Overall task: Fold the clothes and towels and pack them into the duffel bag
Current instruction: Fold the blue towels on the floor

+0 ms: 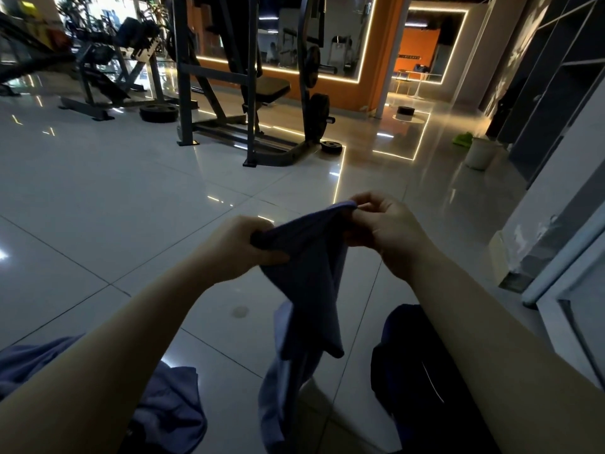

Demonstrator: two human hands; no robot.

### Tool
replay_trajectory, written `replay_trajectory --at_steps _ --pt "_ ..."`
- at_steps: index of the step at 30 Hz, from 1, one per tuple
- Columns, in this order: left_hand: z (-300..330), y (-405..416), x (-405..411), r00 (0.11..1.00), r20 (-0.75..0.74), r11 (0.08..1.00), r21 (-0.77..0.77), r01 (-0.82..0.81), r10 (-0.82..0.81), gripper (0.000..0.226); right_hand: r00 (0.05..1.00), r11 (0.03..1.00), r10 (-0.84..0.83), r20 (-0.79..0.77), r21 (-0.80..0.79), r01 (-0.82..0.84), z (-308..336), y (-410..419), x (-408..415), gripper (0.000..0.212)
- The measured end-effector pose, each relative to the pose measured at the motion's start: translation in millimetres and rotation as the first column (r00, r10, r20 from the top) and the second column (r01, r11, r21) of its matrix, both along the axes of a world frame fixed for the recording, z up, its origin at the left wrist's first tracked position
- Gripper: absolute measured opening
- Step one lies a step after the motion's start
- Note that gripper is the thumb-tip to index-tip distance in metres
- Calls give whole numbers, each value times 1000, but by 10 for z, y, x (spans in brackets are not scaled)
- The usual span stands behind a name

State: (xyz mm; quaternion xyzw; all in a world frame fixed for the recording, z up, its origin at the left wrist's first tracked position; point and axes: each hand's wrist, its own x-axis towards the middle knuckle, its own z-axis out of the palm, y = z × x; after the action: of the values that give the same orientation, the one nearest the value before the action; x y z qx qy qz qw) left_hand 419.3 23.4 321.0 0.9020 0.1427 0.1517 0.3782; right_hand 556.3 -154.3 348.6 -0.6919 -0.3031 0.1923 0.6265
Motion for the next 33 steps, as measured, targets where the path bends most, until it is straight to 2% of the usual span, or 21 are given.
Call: replay_trajectory --at_steps 3,5,7,9,11,13,16,18,21,24,27,30,33 --pt "29 83 -38 978 188 919 -393 -7 88 7 998 998 -59 -19 -31 58 0 -108 95 7" --pt "83 82 -24 937 315 873 -487 26 148 3 999 988 -10 -43 -151 3 -24 -139 92 11" --pt "102 28 26 920 371 900 -433 48 129 3 980 978 114 -163 -157 -140 -30 -108 29 33" --pt "85 -51 97 935 351 961 -269 58 42 5 939 962 244 -243 -66 -266 -7 -36 -71 47" --pt "66 -141 160 941 338 988 -133 80 -30 7 945 960 269 -183 -29 -279 10 53 -148 38" --pt "78 -207 206 933 356 992 -88 88 -51 10 971 975 210 -113 -55 -217 9 108 -166 35" --pt "92 -258 225 938 336 995 -21 97 -85 19 960 965 231 -158 -88 -247 -28 95 -111 51" --pt "72 -271 226 938 329 991 -34 133 -114 17 946 951 284 -155 -79 -298 -34 76 -93 52" --pt "67 -266 202 938 333 988 -84 131 -96 14 945 950 308 -112 -14 -311 -38 82 -101 37" --pt "68 -222 177 937 341 983 -132 128 -77 16 976 977 214 -33 28 -213 -12 102 -123 17" --pt "-4 -178 158 974 209 971 -198 135 -93 18 996 976 83 -36 205 -74 91 73 -86 15" --pt "-159 -95 149 998 5 995 -75 61 -61 15 991 910 8 -134 411 49 224 -37 23 24" --pt "-230 -20 112 1000 4 1000 -20 -13 13 18 976 870 -170 -135 444 212 215 -164 231 28"
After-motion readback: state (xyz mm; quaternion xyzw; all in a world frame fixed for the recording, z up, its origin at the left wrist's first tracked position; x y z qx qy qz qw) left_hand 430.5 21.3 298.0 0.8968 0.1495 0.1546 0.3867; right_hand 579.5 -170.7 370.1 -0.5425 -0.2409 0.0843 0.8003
